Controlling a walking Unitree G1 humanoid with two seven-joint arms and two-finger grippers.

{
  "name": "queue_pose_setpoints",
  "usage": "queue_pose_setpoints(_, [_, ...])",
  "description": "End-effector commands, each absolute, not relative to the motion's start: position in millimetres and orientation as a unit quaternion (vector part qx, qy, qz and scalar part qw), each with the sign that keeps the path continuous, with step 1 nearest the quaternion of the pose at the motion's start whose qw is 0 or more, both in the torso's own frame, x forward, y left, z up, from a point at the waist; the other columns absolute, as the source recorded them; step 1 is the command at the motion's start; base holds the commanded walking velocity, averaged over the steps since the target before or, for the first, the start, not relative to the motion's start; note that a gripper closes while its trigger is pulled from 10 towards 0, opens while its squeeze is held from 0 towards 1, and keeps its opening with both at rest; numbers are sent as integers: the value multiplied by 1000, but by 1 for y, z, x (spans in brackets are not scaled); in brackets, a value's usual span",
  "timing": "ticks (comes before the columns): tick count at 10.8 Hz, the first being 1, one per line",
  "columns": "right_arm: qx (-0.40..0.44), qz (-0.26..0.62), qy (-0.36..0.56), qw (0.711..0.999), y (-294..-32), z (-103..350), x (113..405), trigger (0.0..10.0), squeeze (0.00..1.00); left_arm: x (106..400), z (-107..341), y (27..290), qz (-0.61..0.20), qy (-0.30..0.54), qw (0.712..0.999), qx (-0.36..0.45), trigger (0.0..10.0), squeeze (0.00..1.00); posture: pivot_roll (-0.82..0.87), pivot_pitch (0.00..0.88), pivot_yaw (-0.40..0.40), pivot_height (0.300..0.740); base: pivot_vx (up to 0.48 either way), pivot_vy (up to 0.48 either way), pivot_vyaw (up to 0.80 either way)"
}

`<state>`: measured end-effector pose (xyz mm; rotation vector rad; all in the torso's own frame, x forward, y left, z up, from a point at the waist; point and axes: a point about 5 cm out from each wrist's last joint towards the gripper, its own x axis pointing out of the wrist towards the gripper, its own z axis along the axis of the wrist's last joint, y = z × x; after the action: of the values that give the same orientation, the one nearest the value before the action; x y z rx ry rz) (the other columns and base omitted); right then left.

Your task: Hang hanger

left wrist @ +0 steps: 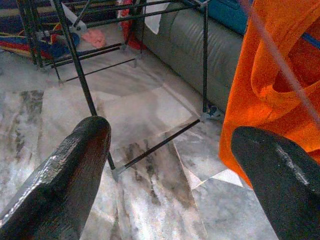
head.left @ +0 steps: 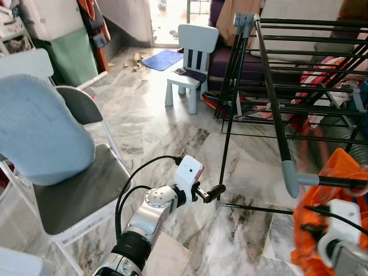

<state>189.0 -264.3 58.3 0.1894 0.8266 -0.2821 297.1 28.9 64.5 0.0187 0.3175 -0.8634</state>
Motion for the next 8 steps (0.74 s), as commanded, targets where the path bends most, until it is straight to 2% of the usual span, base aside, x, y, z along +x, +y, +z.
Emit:
queue_pose_setpoints(1, [108, -131, 413, 895, -264, 53, 188, 10000, 0, 298, 66, 28, -416, 149, 897, 12, 10000, 0, -78, 0, -35, 740, 0, 0, 0])
queue_pose_setpoints(4, [125, -113, 446, 879, -261, 38, 187, 10000, 0, 298, 65, 31, -411, 151, 899, 14, 10000, 0, -64, 0, -47, 740, 0, 0, 0])
queue_pose_setpoints(5, [129, -102, 434, 886, -259, 38, 184, 10000, 1000, 298, 66, 32, -410, 150, 899, 16, 10000, 0, -66, 0, -43, 740, 0, 0, 0])
queue_pose_setpoints(8, [29, -118, 348, 930, -258, 62, 185, 10000, 1000, 301, 71, 38, -393, 126, 911, 16, 10000, 0, -73, 0, -30, 740, 0, 0, 0])
